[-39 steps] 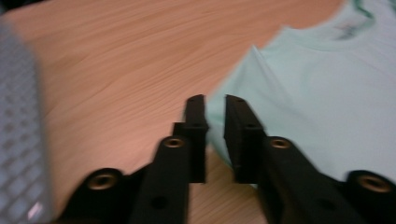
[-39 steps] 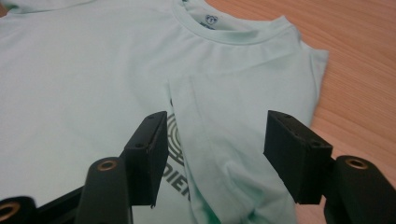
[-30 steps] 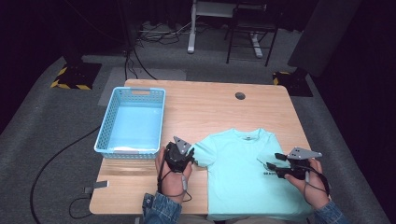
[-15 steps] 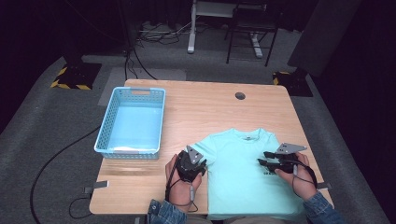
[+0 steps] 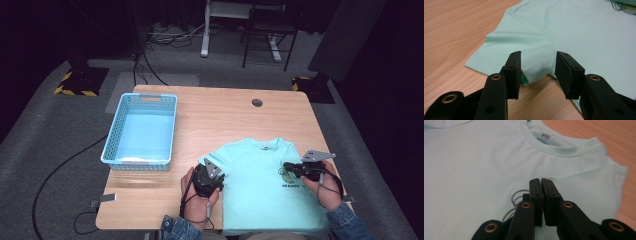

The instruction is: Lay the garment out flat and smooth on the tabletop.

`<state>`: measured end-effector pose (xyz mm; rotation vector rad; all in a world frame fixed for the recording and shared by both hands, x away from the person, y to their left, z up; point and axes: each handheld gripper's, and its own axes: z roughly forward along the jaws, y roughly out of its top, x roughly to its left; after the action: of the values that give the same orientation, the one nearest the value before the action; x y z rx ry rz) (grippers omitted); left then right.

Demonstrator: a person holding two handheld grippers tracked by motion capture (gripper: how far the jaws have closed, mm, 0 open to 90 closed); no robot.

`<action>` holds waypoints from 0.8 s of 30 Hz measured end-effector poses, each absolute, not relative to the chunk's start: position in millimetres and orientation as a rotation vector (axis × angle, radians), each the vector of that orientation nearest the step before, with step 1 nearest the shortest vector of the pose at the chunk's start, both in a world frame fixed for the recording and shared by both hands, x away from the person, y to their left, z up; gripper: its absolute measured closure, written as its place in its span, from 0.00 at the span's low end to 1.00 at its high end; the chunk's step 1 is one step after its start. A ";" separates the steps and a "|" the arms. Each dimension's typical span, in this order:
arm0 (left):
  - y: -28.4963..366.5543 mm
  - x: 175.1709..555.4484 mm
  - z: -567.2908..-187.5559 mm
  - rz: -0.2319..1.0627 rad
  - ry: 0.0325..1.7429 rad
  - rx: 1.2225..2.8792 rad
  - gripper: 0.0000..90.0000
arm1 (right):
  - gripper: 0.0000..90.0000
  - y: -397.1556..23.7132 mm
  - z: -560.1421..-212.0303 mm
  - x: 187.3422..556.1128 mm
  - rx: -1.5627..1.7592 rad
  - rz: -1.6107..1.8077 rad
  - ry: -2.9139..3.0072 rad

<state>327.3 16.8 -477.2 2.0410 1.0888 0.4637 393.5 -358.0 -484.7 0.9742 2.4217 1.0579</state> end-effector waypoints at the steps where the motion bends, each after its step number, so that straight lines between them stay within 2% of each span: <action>1: 15.9 327.2 -477.3 0.463 1.091 2.040 0.63 | 0.97 -365.7 -479.9 394.7 0.991 1.053 2.396; 3: 14.7 327.2 -476.8 0.463 1.088 2.045 0.63 | 0.96 -397.6 -462.9 396.6 1.124 0.913 2.215; 4: 13.5 327.5 -476.9 0.462 1.086 2.044 0.63 | 0.85 -417.9 -453.0 395.6 1.184 0.832 2.065; 5: 11.7 327.9 -477.0 0.458 1.084 2.044 0.63 | 0.64 -434.5 -444.3 392.7 1.247 0.806 1.923; 6: 9.7 328.5 -477.0 0.455 1.075 2.048 0.63 | 0.61 -443.9 -437.2 388.5 1.262 0.827 1.853; 9: 1.8 330.1 -477.3 0.442 1.051 2.060 0.62 | 0.59 -443.5 -430.3 376.3 1.203 0.930 1.906; 13: -9.2 329.4 -477.9 0.420 1.010 2.080 0.60 | 0.56 -426.3 -440.7 365.9 1.144 1.033 2.030; 19: -28.1 325.3 -484.0 0.343 0.928 2.131 0.54 | 0.52 -413.4 -459.0 352.6 1.081 1.052 2.229; 24: -39.2 322.4 -490.1 0.292 0.887 2.186 0.53 | 0.50 -409.2 -471.8 338.1 1.033 1.026 2.371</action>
<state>322.4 -39.2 -490.1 2.1864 0.8871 0.2924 338.1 -409.2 -471.8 1.0329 2.3708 1.0260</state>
